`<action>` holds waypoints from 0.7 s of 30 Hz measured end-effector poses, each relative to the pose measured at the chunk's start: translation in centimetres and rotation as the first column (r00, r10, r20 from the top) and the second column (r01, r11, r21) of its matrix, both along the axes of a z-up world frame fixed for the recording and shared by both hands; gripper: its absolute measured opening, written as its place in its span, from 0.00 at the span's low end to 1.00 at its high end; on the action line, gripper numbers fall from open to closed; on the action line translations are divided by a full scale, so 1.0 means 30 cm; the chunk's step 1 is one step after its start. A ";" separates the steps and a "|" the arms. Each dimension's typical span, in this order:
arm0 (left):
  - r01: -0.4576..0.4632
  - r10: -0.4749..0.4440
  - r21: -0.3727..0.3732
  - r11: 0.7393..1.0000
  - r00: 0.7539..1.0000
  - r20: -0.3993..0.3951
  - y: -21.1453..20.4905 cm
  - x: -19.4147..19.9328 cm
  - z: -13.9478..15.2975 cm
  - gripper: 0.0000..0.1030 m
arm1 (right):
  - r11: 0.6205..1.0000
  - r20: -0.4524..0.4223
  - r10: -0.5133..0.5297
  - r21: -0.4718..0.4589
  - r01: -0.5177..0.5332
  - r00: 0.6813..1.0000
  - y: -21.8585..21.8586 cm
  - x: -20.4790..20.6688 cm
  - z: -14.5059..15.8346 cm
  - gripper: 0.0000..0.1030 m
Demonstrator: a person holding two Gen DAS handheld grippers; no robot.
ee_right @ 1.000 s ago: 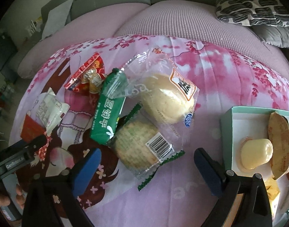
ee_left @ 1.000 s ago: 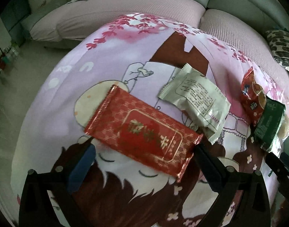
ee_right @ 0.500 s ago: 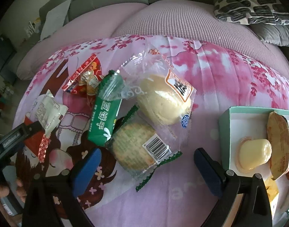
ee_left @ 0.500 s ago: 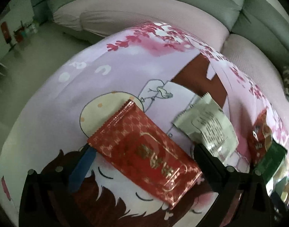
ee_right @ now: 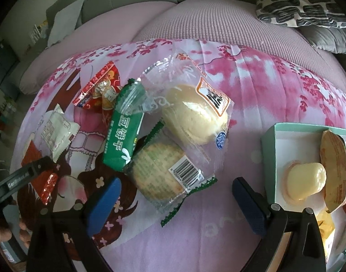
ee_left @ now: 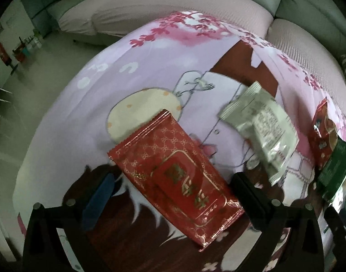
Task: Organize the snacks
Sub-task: 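Grasp the red gold-print packet with the left tool while the right tool grasps the round wrapped biscuit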
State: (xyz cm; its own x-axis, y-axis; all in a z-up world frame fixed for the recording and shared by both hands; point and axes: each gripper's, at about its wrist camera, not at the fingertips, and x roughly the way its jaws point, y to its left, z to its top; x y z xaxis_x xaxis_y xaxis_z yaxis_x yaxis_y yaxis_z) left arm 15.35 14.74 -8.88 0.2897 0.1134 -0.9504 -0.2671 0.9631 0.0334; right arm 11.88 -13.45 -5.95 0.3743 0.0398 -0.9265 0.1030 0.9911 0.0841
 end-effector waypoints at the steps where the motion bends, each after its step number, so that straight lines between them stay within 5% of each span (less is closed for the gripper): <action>1: -0.004 0.004 0.000 1.000 1.000 -0.003 0.010 -0.006 -0.002 1.00 | 1.000 -0.002 0.000 0.000 0.000 1.000 -0.001 -0.002 -0.001 0.97; 7: -0.033 0.033 -0.014 0.999 0.999 -0.011 0.050 -0.028 -0.014 1.00 | 1.000 0.012 -0.004 0.000 0.004 1.000 -0.006 -0.002 0.008 0.96; 9: -0.029 0.029 -0.005 1.000 0.999 -0.015 0.045 -0.019 -0.017 0.97 | 1.000 0.022 0.001 -0.006 -0.001 1.000 -0.003 0.006 0.013 0.89; 21: 0.059 -0.059 0.022 0.998 0.998 0.004 -0.077 -0.011 0.002 0.63 | 0.999 0.036 0.037 -0.018 -0.036 0.999 0.037 0.026 0.011 0.76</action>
State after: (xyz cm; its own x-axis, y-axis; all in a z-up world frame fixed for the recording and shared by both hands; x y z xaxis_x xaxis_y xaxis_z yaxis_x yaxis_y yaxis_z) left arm 15.03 12.44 -8.81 0.3009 0.1172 -0.9464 -0.2105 0.9761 0.0540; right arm 12.68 -12.34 -5.61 0.4060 0.0382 -0.9131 0.0641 0.9955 0.0702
